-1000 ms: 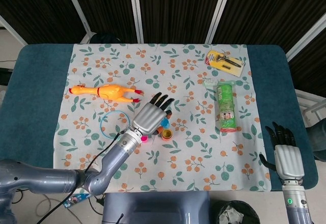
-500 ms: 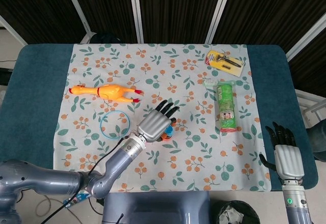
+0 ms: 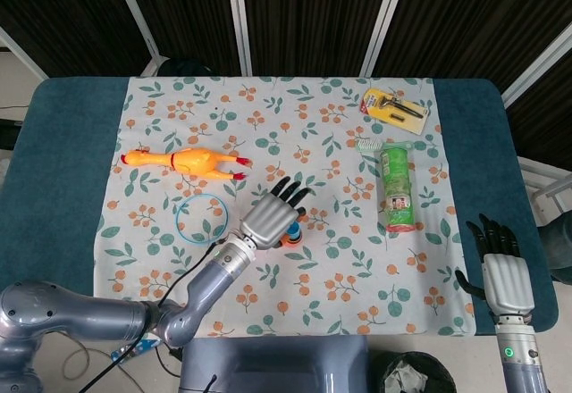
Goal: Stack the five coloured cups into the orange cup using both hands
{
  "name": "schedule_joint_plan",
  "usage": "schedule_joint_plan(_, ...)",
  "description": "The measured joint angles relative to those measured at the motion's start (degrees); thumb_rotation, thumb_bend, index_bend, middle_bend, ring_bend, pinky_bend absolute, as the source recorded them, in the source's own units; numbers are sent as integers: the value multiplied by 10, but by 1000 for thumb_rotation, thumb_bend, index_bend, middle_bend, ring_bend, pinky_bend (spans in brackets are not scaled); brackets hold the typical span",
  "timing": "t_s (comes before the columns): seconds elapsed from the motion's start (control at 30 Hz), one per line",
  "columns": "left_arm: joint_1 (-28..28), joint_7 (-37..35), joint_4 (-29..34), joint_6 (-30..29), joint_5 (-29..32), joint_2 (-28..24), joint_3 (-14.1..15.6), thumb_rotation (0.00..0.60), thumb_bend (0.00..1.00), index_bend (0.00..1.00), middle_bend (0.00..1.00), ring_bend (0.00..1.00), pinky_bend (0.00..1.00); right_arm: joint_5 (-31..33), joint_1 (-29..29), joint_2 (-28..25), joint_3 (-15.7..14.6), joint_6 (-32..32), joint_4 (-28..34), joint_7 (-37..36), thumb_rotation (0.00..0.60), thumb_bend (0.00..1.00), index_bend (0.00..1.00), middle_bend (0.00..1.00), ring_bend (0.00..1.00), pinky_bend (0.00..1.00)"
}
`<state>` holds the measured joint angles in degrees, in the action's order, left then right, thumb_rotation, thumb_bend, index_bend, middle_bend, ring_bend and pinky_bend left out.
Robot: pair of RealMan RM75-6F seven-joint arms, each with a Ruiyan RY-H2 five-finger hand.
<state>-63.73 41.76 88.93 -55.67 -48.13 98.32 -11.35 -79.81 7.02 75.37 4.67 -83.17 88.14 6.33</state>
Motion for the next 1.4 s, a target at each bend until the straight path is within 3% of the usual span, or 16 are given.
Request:
schedule_joint_plan(0.13,-3,2,-3,7,4,2,3,600,167,234,65,0,0,0,-1,0,1,0,0,0,600,336,126,0,0,77)
schedule_joint_plan(0.27,-7,19,-2,13,6,-5,12,600,136,164,48,0,0,-2,-1,-1,2,-2,1,-2,600,336,126,0,0,77)
schedule_joint_plan(0.63,13,7,42,-9,-23,-59,24,600,136,288,46,0,0,-6,-4,-2,2,-3,4,-2,600,336,126,0,0,77)
schedule_joint_plan(0.97,88,-84,92,-28,-83,-147,73,600,137,324,46,0,0,-5,-4,0,3,-1,6,4,600,336,126,0,0,77)
schedule_joint_plan(1.2,112,-149,68,4,-120,-163,107,600,137,328,47,0,0,-1,-3,3,4,4,4,6,600,336,126,0,0,77)
schedule_joint_plan(1.4,119,-192,21,26,-162,-142,115,600,140,354,56,0,0,2,-4,4,6,4,3,9,600,336,126,0,0,77)
